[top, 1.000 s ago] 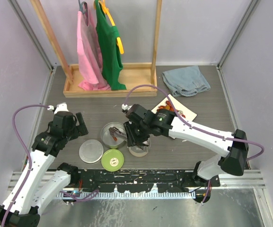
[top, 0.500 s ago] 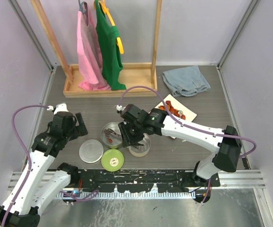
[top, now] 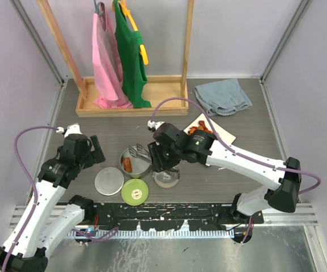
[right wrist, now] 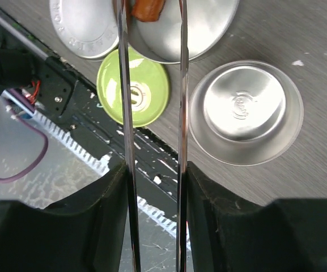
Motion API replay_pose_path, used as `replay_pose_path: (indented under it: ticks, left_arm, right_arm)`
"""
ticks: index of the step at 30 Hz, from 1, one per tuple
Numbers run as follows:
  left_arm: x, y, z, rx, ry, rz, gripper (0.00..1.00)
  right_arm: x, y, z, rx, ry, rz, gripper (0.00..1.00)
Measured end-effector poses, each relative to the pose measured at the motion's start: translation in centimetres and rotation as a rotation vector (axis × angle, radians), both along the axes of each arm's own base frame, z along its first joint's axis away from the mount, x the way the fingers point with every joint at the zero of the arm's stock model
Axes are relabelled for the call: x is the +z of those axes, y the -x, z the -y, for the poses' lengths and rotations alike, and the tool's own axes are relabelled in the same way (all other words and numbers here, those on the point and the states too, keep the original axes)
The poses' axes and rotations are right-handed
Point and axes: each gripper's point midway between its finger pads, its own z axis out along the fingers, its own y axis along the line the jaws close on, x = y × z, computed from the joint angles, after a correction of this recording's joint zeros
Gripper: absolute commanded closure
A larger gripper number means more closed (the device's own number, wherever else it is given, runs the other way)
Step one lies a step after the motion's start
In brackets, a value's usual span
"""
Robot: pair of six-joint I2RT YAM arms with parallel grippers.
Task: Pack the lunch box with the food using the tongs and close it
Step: Place the fake food in the packing box, then pick up the fake food from the plate.
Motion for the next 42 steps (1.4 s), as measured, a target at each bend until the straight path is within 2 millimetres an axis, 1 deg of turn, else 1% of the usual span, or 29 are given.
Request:
replay_pose_path:
  ticks: [2, 4, 6, 9, 11, 12, 15, 19, 22, 31, 36, 42]
  left_arm:
    - [0.0, 0.0, 0.0, 0.000, 0.000, 0.000, 0.02]
    - [0.0, 0.0, 0.0, 0.000, 0.001, -0.001, 0.02]
    - [0.0, 0.0, 0.0, 0.000, 0.002, -0.001, 0.02]
    - [0.0, 0.0, 0.2, 0.009, 0.018, 0.003, 0.02]
    - [0.1, 0.1, 0.2, 0.012, 0.024, 0.010, 0.02]
    - [0.1, 0.2, 0.1, 0.013, 0.025, 0.014, 0.02]
    - [0.1, 0.2, 0.0, 0.019, 0.023, 0.021, 0.02]
    - [0.1, 0.2, -0.1, 0.024, 0.021, 0.025, 0.02]
    - [-0.1, 0.1, -0.1, 0.024, 0.018, 0.016, 0.02]
    - [-0.7, 0.0, 0.0, 0.024, 0.007, -0.019, 0.02]
    - [-0.7, -0.1, 0.0, 0.024, 0.006, -0.020, 0.02]
    - [-0.7, 0.0, 0.0, 0.023, 0.006, -0.020, 0.02]
  right_arm:
    - [0.1, -0.7, 0.9, -0.033, 0.016, 0.023, 0.55]
    - [0.8, -1.5, 2.2, -0.077, 0.016, 0.049, 0.55]
    - [1.7, -2.8, 4.4, -0.151, 0.006, 0.077, 0.55]
    - [2.1, -5.1, 8.9, -0.294, 0.014, 0.105, 0.54]
    - [1.5, -6.1, 12.1, -0.386, 0.049, 0.109, 0.52]
    - [0.9, -6.3, 13.7, -0.426, 0.078, 0.102, 0.51]
    - [-0.7, -6.1, 16.2, -0.469, 0.155, 0.073, 0.50]
    - [-2.7, -5.3, 17.4, -0.469, 0.242, 0.027, 0.50]
    - [-3.6, -5.1, 17.9, -0.472, 0.286, 0.005, 0.49]
    - [-4.5, -5.3, 18.2, -0.481, 0.335, -0.013, 0.49]
    - [-4.9, -5.3, 18.1, -0.480, 0.350, -0.022, 0.51]
    - [-5.6, -5.6, 18.1, -0.480, 0.381, -0.036, 0.51]
